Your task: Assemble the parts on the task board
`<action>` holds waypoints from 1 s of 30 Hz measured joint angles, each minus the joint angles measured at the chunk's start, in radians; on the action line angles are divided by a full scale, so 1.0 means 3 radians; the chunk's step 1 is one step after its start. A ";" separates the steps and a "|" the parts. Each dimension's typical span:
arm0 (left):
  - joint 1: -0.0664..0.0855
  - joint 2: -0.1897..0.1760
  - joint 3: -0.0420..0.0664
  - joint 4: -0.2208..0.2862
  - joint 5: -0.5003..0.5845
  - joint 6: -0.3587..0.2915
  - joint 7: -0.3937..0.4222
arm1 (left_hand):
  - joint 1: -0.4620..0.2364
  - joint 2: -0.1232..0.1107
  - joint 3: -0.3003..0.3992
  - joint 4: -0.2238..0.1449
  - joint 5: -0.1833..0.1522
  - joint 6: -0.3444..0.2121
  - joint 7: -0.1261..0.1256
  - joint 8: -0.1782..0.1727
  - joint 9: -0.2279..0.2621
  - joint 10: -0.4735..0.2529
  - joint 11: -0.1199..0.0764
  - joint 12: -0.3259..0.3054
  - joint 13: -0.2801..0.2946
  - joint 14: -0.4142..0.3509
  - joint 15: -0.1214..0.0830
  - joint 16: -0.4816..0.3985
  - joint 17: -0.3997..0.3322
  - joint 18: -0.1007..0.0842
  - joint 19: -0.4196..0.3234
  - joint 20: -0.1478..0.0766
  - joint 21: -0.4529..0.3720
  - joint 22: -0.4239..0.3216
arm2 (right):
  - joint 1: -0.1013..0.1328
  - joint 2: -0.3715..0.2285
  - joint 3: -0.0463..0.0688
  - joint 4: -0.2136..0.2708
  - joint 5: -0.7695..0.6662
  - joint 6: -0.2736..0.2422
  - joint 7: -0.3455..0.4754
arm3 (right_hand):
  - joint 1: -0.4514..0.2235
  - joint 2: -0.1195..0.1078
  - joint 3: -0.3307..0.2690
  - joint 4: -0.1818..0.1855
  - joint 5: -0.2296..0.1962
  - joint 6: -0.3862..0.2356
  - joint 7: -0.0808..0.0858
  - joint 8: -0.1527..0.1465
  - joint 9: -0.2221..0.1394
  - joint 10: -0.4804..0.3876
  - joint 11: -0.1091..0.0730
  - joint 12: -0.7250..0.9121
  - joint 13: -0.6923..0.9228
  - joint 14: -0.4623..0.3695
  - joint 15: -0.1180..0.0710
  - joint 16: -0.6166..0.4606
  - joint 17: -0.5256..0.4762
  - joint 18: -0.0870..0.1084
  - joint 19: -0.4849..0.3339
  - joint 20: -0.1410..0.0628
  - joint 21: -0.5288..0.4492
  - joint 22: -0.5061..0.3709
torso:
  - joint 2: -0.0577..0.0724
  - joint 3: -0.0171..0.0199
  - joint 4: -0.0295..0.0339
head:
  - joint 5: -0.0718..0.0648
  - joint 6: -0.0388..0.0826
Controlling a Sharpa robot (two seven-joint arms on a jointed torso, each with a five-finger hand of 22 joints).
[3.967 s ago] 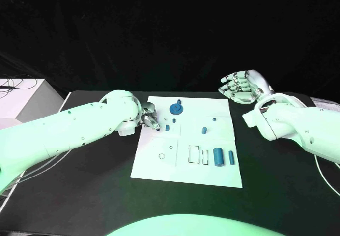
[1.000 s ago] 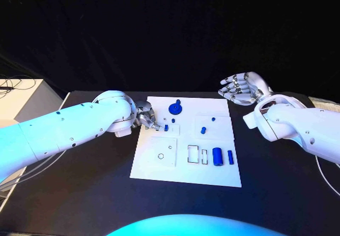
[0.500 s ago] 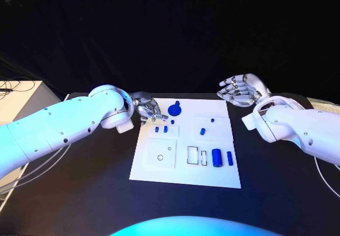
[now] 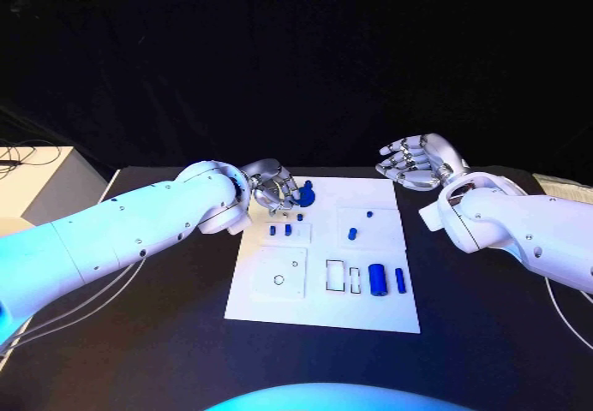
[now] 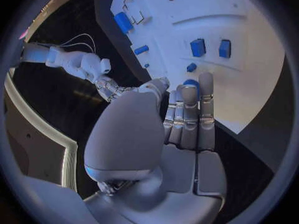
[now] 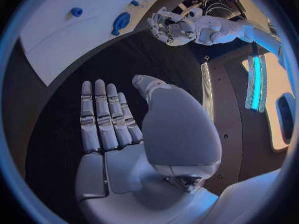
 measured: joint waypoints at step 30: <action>-0.0022 0.0285 -0.0266 -0.0274 -0.1383 -0.0358 0.0410 | -0.0070 -0.0231 0.0057 -0.0051 -0.0033 0.0130 -0.0073 -0.0029 -0.0311 -0.0196 0.0016 -0.0110 -0.0308 0.0501 0.0018 0.1119 0.0724 -0.0116 0.0526 0.0046 0.1174 0.1296 | 0.0000 -0.0008 0.0001 0.0021 0.0000 -0.0007 0.0000 | 0.0000 0.0000 -0.0008 -0.0008 0.0000 0.0000 0.0000 0.0000 -0.0008 0.0000 0.0000 0.0000 0.0000 -0.0001 0.0000 -0.0013 -0.0017 0.0000 0.0000 0.0000 0.0000 -0.0023 | -0.0001 -0.0007 0.0004 | -0.0028 0.0045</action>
